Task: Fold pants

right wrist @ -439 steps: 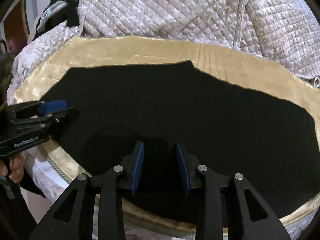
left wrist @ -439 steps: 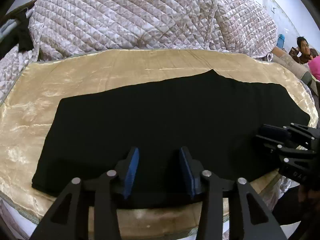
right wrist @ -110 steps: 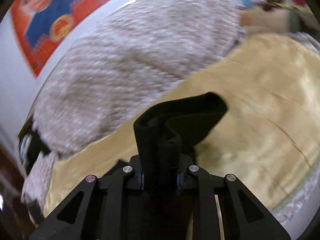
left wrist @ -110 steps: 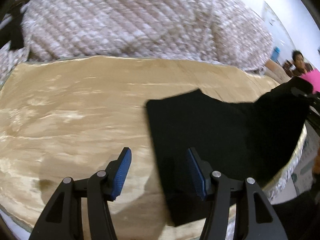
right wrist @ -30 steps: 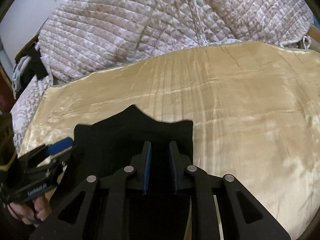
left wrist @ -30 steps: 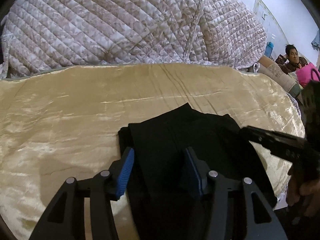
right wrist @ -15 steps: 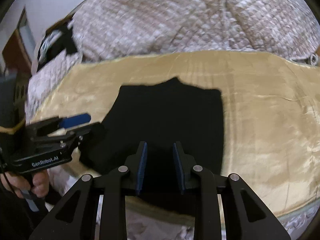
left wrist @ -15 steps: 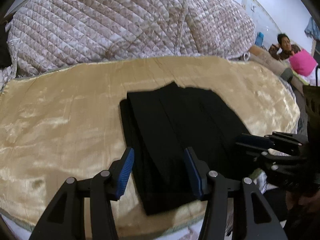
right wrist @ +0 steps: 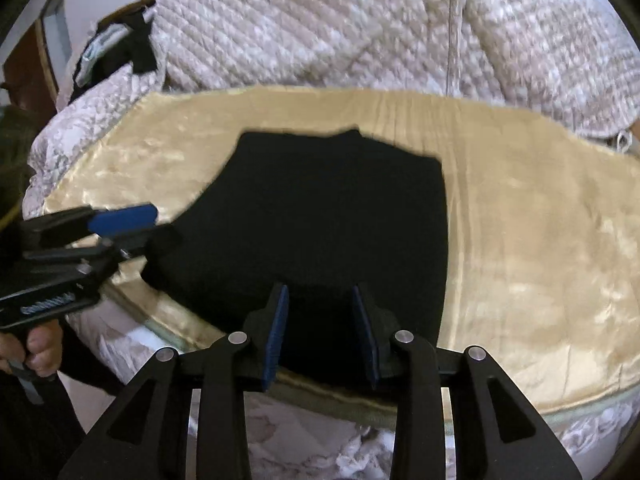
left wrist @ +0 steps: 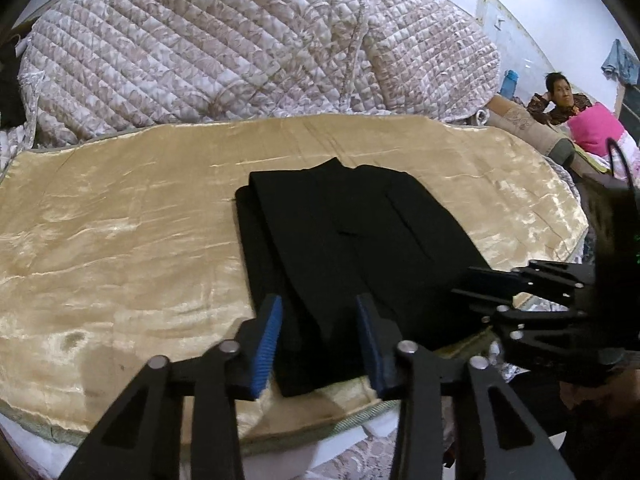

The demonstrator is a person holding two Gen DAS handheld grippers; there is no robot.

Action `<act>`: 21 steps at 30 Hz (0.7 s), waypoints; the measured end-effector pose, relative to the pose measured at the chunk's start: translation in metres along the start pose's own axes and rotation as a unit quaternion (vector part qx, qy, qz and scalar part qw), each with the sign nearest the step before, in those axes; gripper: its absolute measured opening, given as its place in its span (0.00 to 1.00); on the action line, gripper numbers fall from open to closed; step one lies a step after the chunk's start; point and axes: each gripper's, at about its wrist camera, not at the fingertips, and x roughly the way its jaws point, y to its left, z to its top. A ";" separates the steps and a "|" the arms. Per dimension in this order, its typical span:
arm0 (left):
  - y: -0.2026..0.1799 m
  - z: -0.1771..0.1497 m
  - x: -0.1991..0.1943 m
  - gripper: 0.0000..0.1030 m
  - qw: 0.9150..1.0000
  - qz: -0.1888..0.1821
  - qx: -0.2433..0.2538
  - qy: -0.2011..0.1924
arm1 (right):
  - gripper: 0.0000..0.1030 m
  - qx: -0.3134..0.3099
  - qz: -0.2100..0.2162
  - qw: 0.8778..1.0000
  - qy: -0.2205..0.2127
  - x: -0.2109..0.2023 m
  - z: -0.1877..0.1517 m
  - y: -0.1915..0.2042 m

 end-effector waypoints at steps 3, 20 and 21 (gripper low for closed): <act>-0.001 -0.001 -0.002 0.26 1.000 -0.003 -0.001 -0.002 | 0.33 0.005 0.003 1.000 -0.008 -0.006 0.003 -0.001; -0.002 -0.005 0.006 0.21 1.000 0.006 0.004 0.017 | 0.33 0.033 0.007 0.999 0.001 -0.007 0.001 -0.012; -0.002 -0.005 0.006 0.21 1.000 0.006 0.004 0.017 | 0.32 0.037 0.006 0.999 0.000 -0.007 0.002 -0.014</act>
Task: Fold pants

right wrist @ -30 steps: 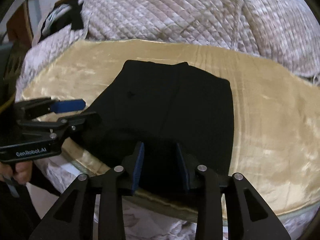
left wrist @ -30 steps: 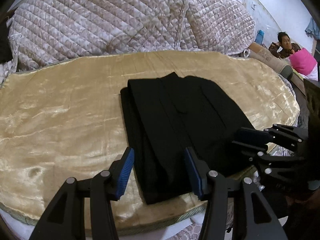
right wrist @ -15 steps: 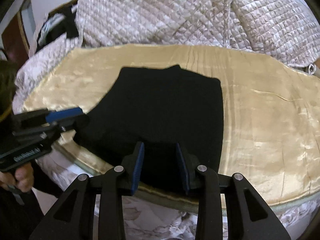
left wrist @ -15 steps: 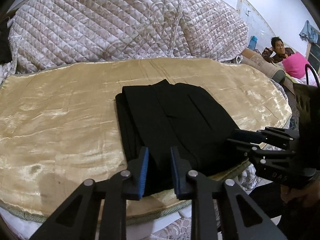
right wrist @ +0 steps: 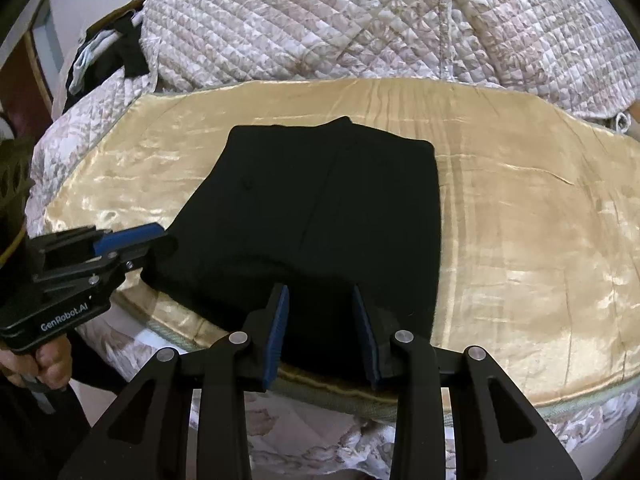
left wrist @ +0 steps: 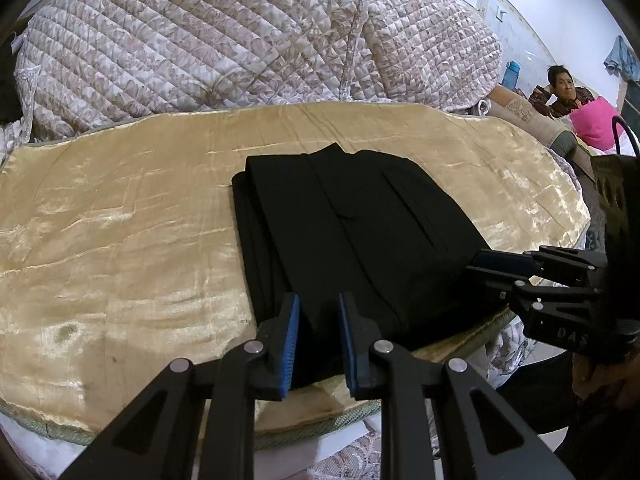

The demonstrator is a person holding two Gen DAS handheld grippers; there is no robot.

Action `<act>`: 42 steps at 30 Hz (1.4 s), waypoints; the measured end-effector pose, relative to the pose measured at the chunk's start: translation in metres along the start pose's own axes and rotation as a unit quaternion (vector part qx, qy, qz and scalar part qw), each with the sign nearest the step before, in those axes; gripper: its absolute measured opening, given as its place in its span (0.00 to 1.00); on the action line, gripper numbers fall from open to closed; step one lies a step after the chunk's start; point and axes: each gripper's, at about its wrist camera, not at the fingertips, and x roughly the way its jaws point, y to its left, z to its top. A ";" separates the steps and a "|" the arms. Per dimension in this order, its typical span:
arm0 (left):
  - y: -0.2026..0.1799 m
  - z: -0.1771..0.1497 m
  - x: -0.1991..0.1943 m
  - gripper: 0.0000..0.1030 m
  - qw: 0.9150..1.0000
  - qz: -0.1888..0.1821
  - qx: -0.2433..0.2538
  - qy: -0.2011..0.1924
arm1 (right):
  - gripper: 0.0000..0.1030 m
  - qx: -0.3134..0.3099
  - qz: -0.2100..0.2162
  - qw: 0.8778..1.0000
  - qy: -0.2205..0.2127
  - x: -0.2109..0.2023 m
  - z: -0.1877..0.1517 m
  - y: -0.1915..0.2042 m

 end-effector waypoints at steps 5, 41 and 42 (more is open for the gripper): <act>0.004 0.009 -0.001 0.21 1.000 0.005 -0.003 -0.003 | 0.32 0.013 0.002 1.000 0.005 0.001 0.005 -0.007; 0.052 0.041 0.037 0.53 0.993 -0.068 -0.089 0.038 | 0.48 0.155 0.086 0.984 0.025 0.029 0.035 -0.087; 0.053 0.039 0.039 0.53 0.992 -0.069 -0.094 0.043 | 0.48 0.160 0.091 0.983 0.028 0.031 0.034 -0.088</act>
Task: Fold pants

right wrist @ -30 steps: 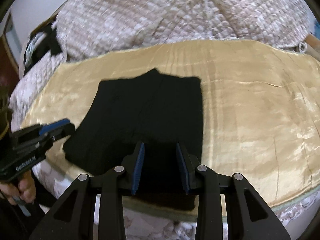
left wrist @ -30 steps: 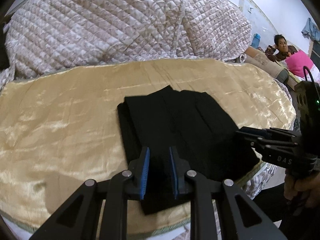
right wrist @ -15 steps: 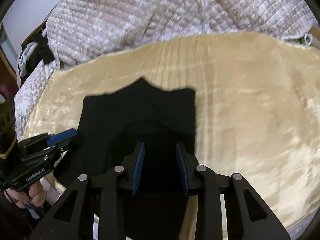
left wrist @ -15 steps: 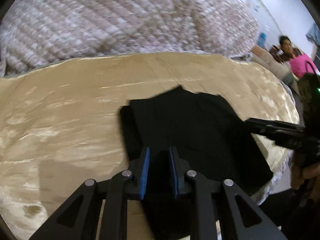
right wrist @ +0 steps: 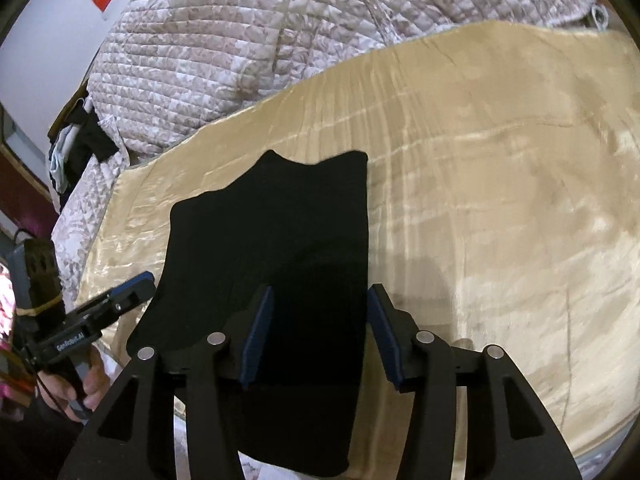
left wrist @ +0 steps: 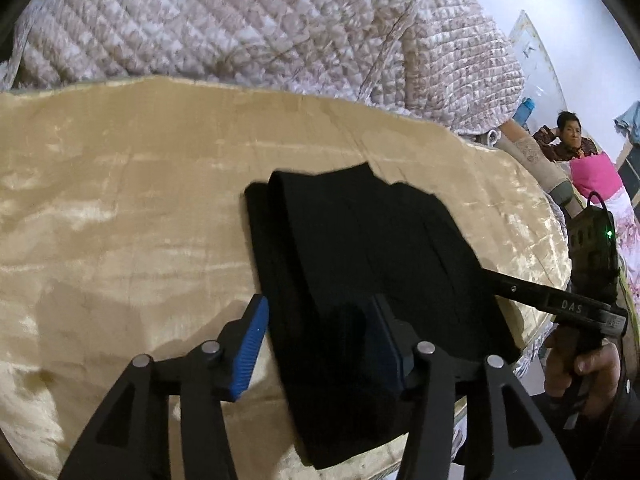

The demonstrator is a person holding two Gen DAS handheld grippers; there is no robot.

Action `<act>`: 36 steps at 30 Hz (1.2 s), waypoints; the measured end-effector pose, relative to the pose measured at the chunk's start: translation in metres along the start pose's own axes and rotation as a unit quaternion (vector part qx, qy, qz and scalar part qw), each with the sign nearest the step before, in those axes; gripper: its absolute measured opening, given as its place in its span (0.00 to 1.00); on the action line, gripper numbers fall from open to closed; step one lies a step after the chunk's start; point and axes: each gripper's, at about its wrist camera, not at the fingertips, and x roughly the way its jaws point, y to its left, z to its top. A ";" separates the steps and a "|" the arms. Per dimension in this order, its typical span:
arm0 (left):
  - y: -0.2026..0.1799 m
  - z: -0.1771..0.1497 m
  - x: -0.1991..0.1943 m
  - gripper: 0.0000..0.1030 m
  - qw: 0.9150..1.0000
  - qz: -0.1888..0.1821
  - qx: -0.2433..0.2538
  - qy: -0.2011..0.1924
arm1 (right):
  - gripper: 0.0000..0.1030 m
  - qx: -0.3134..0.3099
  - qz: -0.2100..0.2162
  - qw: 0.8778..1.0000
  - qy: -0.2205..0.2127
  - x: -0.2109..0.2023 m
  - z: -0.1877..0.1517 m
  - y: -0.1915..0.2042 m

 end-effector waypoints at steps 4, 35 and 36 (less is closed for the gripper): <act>0.007 -0.004 0.002 0.55 1.000 -0.013 -0.022 0.006 | 0.49 0.011 0.015 1.000 0.003 0.002 -0.004 -0.002; -0.011 0.035 -0.021 0.20 0.998 -0.034 -0.012 -0.049 | 0.14 0.013 0.089 0.995 -0.049 -0.013 0.027 0.033; -0.010 0.040 -0.023 0.20 0.998 -0.032 -0.010 -0.054 | 0.14 0.006 0.091 0.995 -0.052 -0.013 0.033 0.039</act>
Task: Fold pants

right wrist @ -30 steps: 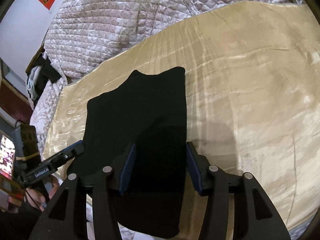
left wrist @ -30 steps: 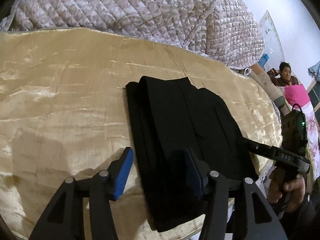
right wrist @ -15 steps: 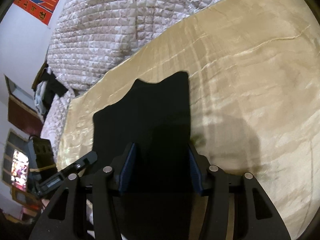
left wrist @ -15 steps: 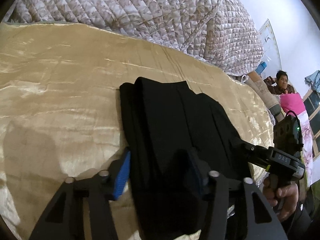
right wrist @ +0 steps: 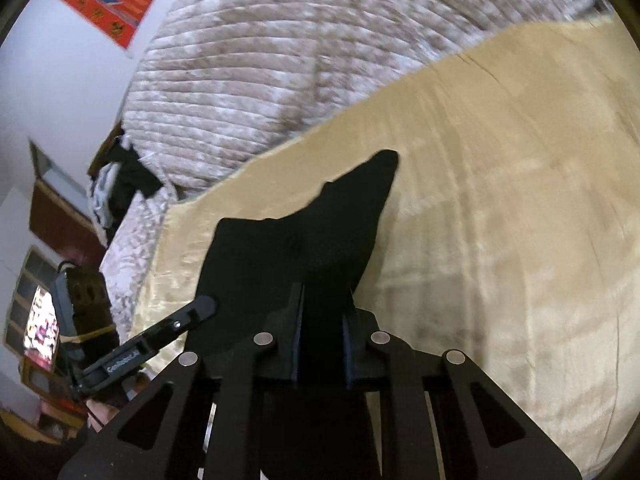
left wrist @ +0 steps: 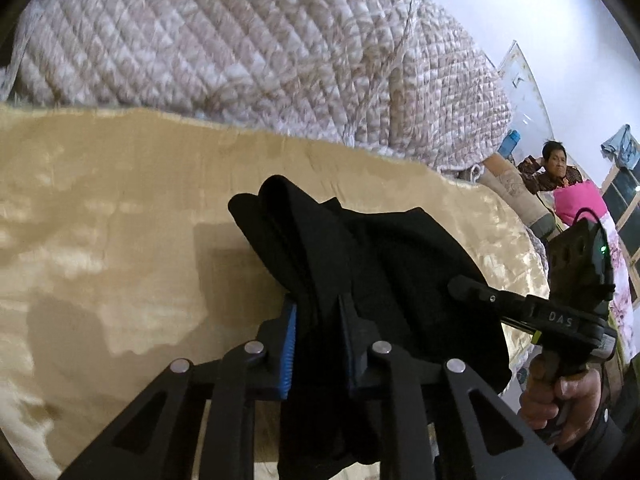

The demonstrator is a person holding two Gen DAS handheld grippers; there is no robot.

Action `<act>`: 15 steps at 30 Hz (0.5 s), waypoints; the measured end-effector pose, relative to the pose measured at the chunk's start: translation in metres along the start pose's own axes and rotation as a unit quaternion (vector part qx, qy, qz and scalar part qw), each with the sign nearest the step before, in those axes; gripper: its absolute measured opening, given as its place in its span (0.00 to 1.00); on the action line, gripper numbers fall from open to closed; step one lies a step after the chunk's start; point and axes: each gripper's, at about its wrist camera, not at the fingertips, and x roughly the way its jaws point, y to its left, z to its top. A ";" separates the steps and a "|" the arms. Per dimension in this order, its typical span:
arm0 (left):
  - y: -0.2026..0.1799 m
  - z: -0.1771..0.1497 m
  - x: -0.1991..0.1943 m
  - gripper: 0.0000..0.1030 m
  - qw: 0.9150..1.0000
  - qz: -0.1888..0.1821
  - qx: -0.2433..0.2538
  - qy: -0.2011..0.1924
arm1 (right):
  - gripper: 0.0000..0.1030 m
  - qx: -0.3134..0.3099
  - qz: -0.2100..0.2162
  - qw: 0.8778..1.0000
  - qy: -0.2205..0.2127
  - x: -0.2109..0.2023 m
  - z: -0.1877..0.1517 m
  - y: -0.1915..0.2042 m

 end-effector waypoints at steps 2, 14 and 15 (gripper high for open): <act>0.005 0.015 -0.004 0.20 1.000 0.003 0.002 -0.008 | 0.14 -0.007 0.009 1.000 -0.005 0.005 0.014 0.010; 0.077 0.047 0.052 0.30 0.992 0.115 -0.007 0.045 | 0.20 -0.035 -0.077 0.995 0.049 0.096 0.062 0.001; 0.079 0.045 0.052 0.30 0.992 0.115 -0.010 0.046 | 0.21 -0.041 -0.094 0.994 0.048 0.096 0.061 0.000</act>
